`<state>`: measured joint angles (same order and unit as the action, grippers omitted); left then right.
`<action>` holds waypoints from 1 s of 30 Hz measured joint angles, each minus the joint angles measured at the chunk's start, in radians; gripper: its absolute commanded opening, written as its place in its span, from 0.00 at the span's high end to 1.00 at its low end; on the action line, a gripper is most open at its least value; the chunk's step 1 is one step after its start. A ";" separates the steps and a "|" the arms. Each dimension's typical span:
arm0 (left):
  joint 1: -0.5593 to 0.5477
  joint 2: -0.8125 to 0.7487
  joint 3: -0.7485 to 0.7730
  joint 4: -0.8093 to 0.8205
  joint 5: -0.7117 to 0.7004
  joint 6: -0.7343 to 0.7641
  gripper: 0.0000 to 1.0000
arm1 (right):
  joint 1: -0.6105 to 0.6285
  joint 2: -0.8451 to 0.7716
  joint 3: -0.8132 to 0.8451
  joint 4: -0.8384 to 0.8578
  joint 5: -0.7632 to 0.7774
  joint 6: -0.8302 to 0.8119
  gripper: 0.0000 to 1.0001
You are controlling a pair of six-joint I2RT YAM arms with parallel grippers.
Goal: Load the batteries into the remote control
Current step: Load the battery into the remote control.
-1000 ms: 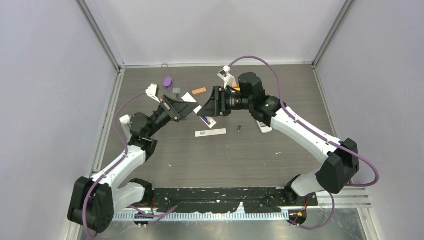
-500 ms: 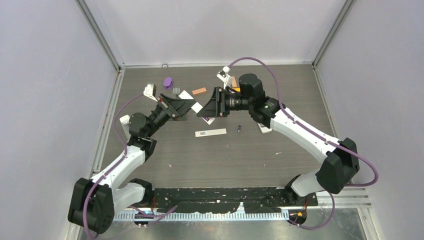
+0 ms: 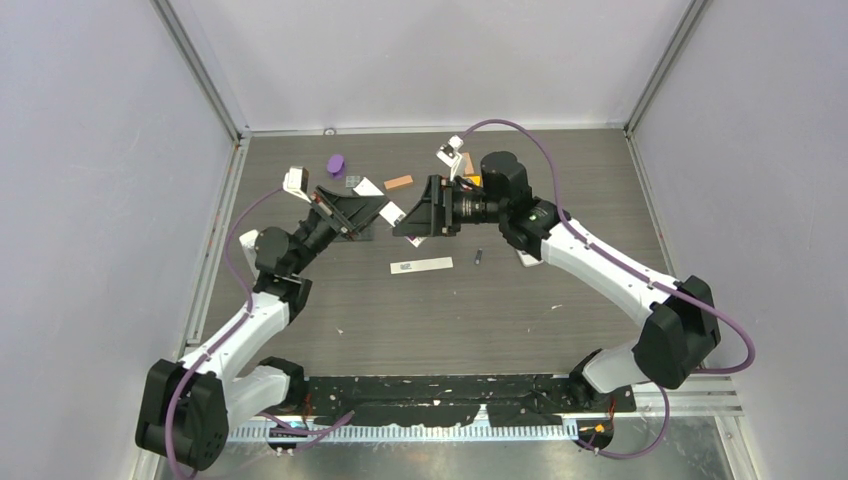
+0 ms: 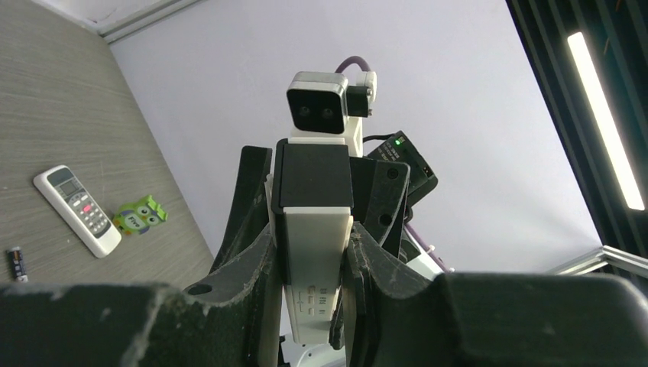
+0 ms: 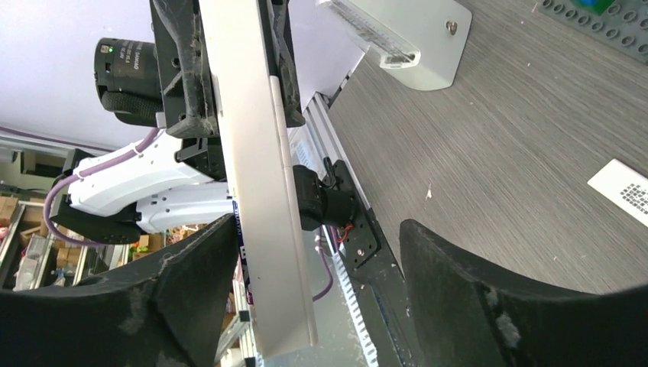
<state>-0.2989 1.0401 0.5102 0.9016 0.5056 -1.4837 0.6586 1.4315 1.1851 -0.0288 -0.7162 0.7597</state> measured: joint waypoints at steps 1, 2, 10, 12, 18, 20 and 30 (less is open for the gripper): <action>0.000 -0.003 0.000 0.003 0.000 0.002 1.00 | -0.001 -0.004 -0.003 0.003 0.001 0.003 0.15; 0.000 -0.004 0.000 0.008 0.000 0.004 1.00 | -0.002 -0.014 -0.012 0.014 0.006 0.007 0.15; 0.000 0.001 0.000 0.053 0.019 0.022 1.00 | -0.029 -0.111 -0.087 0.136 0.008 0.047 0.14; 0.000 0.005 0.000 0.059 0.020 0.023 1.00 | -0.033 -0.117 -0.089 0.156 0.006 0.049 0.17; 0.000 0.007 0.000 0.060 0.023 0.026 1.00 | -0.034 -0.118 -0.089 0.137 0.001 0.024 0.26; 0.000 0.007 0.000 0.060 0.023 0.026 1.00 | -0.034 -0.116 -0.088 0.114 -0.001 0.006 0.29; 0.000 0.006 0.000 0.047 0.028 0.051 1.00 | -0.034 -0.093 -0.071 0.029 0.001 -0.043 0.20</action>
<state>-0.2985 1.0466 0.5102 0.9482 0.5339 -1.4322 0.6247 1.3380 1.1137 -0.0002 -0.7155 0.7170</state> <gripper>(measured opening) 0.293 0.743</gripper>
